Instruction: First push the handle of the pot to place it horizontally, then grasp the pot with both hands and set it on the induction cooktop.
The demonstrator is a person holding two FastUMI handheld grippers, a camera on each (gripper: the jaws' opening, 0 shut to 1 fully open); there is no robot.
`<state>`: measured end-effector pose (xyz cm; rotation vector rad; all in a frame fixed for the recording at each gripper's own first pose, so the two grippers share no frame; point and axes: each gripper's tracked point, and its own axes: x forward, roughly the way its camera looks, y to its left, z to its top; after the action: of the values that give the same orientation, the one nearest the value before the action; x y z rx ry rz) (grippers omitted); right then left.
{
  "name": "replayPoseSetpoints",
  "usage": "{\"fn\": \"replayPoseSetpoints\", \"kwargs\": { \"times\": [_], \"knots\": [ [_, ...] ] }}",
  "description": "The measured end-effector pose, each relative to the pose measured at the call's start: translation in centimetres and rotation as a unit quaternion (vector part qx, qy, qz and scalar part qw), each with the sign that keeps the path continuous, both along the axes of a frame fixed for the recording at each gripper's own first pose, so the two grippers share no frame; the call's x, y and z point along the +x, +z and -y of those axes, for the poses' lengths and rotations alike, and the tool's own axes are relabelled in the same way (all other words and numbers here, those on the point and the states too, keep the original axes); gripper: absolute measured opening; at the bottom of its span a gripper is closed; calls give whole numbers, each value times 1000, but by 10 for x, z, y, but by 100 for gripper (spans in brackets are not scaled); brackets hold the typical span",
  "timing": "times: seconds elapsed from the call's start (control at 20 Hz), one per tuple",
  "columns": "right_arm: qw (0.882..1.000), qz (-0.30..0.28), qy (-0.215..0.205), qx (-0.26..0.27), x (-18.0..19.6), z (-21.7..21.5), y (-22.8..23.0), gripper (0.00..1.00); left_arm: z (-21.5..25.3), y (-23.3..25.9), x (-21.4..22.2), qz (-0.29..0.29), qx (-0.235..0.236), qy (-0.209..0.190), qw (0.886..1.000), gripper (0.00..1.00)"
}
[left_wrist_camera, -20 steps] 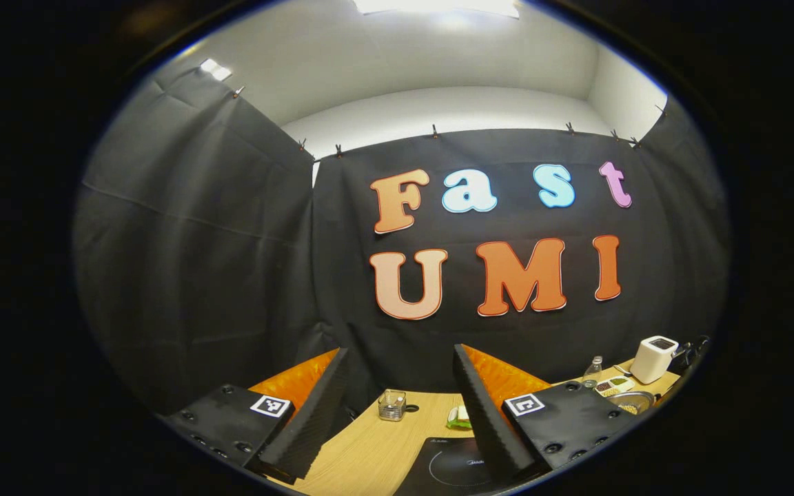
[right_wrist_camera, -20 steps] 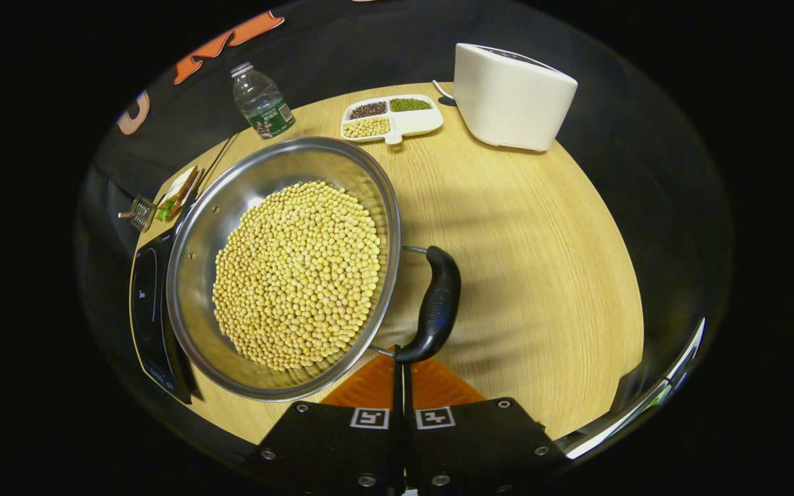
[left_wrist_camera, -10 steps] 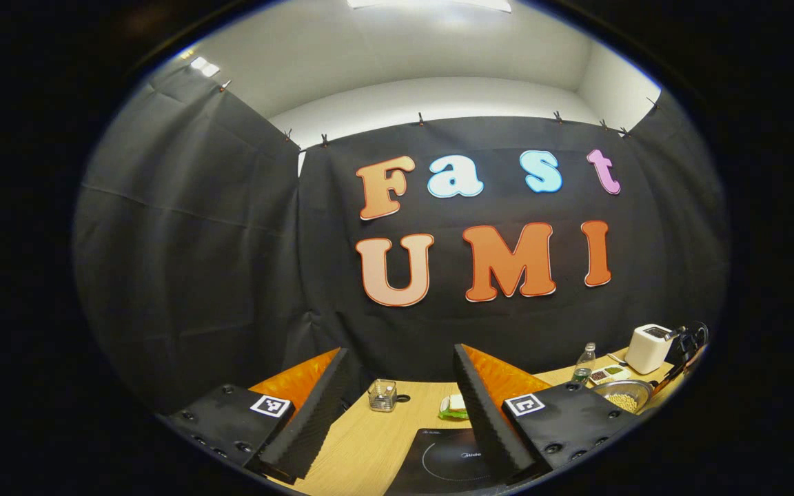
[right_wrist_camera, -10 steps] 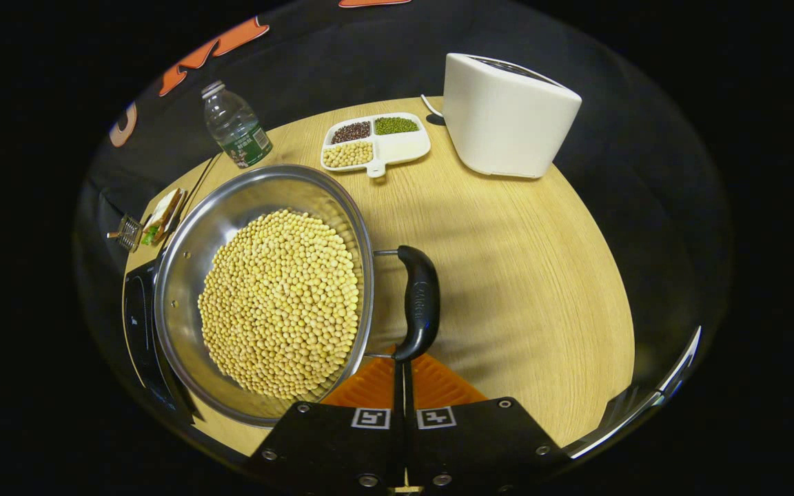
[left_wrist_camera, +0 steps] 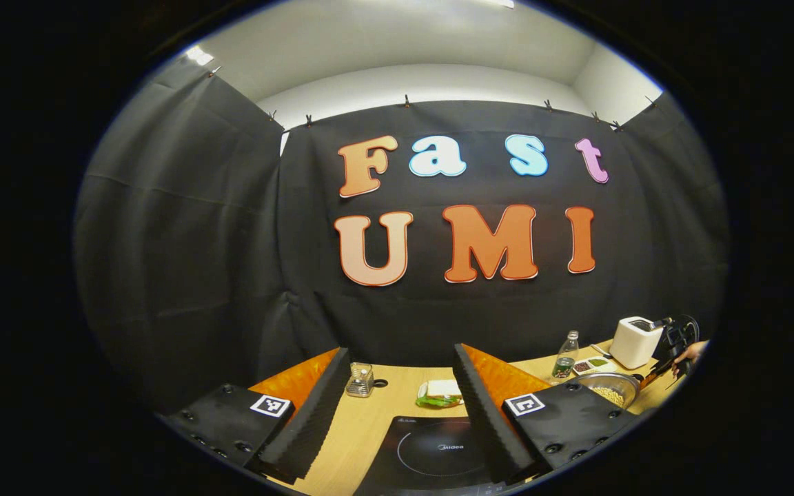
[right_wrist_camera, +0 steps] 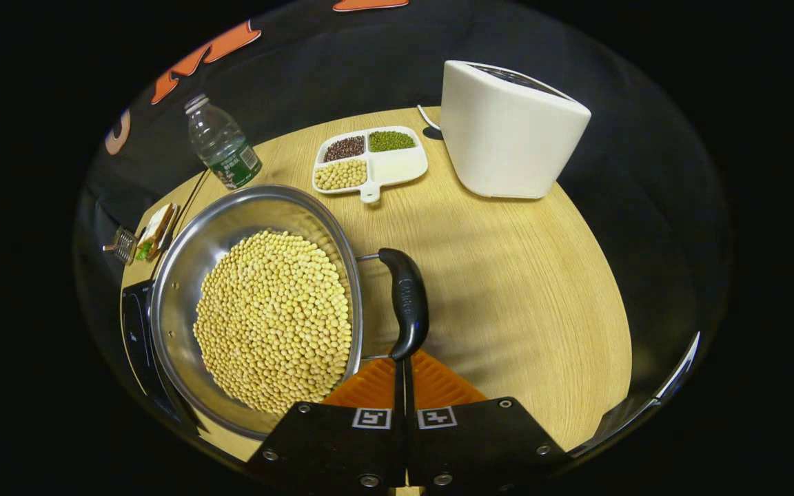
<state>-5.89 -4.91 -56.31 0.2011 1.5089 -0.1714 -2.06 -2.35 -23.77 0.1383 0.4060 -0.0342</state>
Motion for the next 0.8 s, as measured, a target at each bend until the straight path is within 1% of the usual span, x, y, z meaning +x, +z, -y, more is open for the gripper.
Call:
{"fn": "replayPoseSetpoints", "kwargs": {
  "times": [0.1,0.25,0.45,0.55,0.65,0.8],
  "knots": [
    [1000,7,-1,2,5,5,0,0,9,-17,0,-15,2,-7,1000,98],
    [1000,6,-11,14,7,4,3,0,24,-43,1,-46,-10,-15,999,97],
    [999,18,-20,22,15,11,10,0,42,-77,6,-87,-31,-13,996,98],
    [999,20,-23,34,16,11,17,0,58,-93,5,-112,-51,-19,992,98],
    [999,26,-21,32,14,18,22,0,73,-110,4,-136,-67,-26,988,98],
    [998,50,-19,29,27,24,39,0,97,-140,3,-179,-84,-35,980,96]
  ]
}}
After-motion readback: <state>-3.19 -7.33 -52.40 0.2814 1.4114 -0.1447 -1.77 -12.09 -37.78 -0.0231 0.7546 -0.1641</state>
